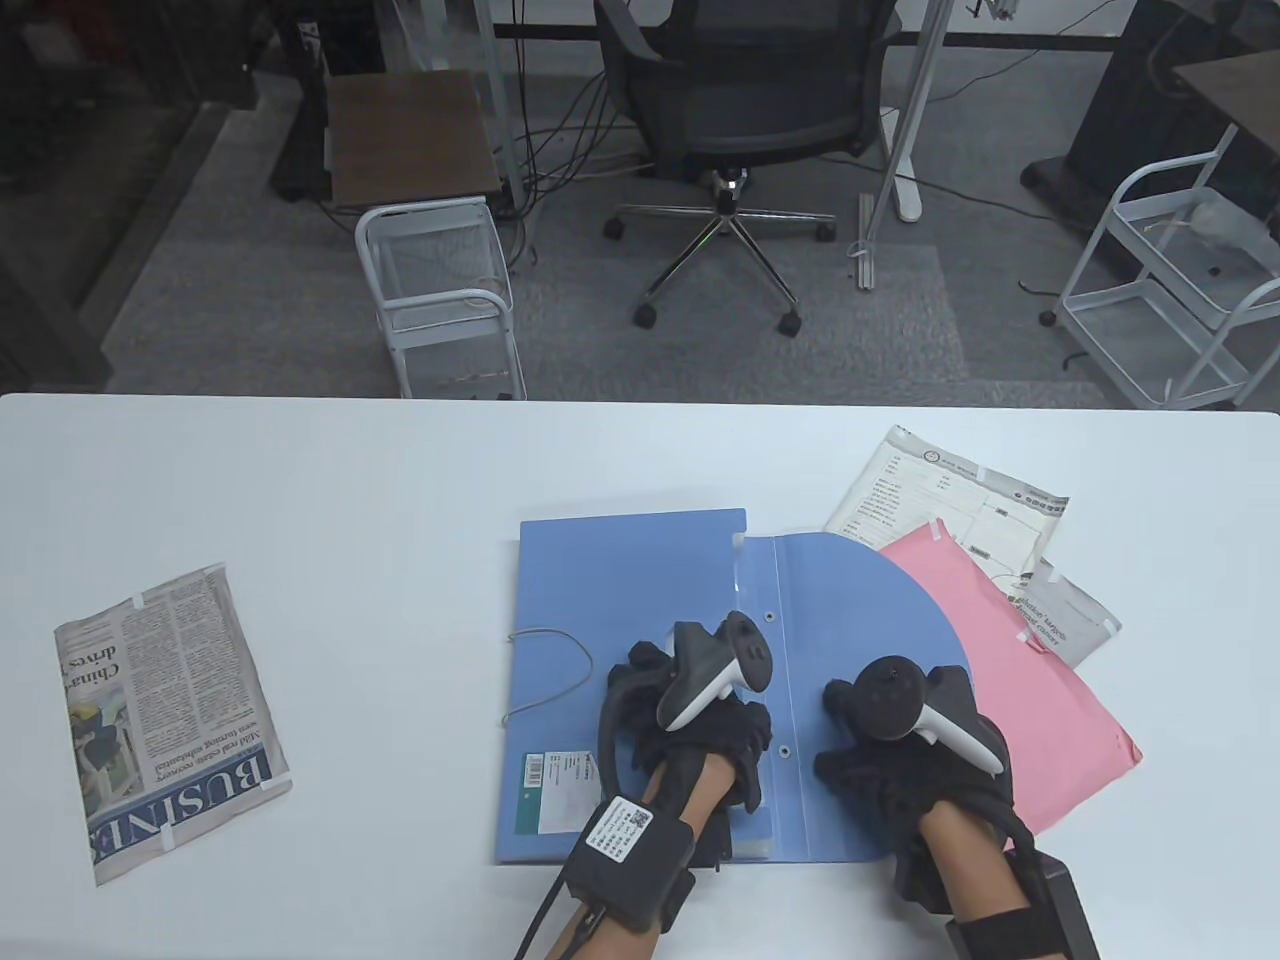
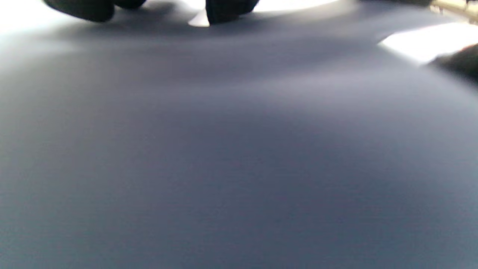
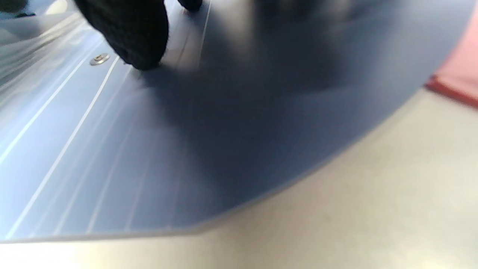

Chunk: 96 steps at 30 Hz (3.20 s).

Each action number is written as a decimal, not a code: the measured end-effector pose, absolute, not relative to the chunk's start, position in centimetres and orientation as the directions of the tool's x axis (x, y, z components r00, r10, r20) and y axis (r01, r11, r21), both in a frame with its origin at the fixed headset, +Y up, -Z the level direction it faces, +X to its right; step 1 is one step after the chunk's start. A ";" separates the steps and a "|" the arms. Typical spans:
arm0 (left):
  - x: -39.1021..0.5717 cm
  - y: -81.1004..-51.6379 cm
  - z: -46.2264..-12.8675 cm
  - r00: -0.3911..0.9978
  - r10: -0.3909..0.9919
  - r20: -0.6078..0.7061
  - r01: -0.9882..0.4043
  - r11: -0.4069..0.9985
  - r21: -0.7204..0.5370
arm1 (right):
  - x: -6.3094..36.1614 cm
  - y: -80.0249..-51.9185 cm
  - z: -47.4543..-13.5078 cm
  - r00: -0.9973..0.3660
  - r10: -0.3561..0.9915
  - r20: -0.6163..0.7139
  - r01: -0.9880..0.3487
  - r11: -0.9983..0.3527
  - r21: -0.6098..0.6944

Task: Sort materials into accordion folder compartments

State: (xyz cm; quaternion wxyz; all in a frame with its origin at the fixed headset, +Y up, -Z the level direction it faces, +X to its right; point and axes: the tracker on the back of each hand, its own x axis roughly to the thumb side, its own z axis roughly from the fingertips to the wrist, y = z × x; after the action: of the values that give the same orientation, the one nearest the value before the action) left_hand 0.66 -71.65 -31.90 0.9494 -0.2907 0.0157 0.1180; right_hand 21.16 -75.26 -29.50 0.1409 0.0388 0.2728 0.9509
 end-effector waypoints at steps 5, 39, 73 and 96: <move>-2.3 -70.6 -32.2 0.850 0.487 -0.203 -0.514 0.678 -0.525 | 21.0 -75.3 -29.5 -0.960 0.280 -0.001 -0.238 -0.814 0.530; -24.2 -70.1 -31.2 -0.238 0.949 -0.206 -0.886 -0.299 -0.353 | 20.8 -75.2 -29.4 -0.966 0.257 0.002 -0.218 -0.823 0.524; -24.5 -72.6 -31.4 -0.362 0.910 -0.200 -0.833 -0.413 -0.368 | 22.7 -60.4 -27.1 -0.931 0.357 0.084 -0.309 -0.887 0.343; -23.5 -72.5 -31.7 -0.292 0.936 -0.198 -0.847 -0.350 -0.401 | 24.6 -73.1 -28.8 -0.996 0.085 -0.035 -0.091 -0.865 0.493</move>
State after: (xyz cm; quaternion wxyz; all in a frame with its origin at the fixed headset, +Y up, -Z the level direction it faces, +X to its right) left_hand -23.53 -72.46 -31.75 0.5596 -0.2017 -0.1098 0.7963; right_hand 24.60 -73.10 -28.83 0.0456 -0.0059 0.2555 0.9657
